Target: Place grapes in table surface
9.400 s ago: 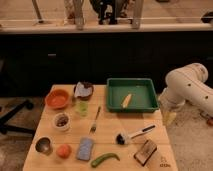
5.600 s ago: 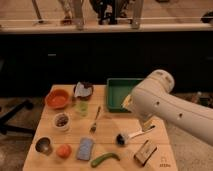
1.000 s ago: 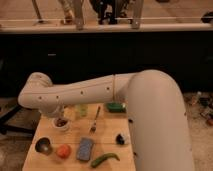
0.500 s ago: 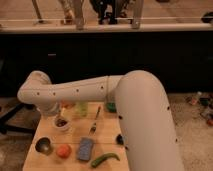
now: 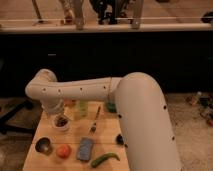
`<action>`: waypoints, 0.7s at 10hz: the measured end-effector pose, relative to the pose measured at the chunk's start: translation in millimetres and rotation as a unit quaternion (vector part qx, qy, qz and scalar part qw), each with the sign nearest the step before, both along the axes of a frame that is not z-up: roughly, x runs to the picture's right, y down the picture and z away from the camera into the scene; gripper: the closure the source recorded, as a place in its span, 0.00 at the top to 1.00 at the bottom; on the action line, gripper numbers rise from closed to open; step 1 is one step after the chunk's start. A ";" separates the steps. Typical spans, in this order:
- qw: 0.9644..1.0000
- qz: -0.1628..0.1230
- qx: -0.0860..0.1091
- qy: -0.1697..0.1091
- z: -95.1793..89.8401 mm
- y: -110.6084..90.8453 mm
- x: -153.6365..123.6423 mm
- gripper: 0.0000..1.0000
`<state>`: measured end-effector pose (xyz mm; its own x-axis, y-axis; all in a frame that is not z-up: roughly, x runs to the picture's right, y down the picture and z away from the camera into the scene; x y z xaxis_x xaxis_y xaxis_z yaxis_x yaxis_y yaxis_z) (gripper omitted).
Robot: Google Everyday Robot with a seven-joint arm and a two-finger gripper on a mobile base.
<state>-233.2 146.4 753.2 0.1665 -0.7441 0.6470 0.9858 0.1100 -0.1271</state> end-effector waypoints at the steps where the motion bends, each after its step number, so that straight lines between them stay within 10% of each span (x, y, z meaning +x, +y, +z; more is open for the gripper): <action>1: 1.000 0.004 -0.002 0.003 3.6 -0.7 4.3 0.80; 7: 1.000 0.016 -0.007 0.009 13.1 3.7 16.1 0.80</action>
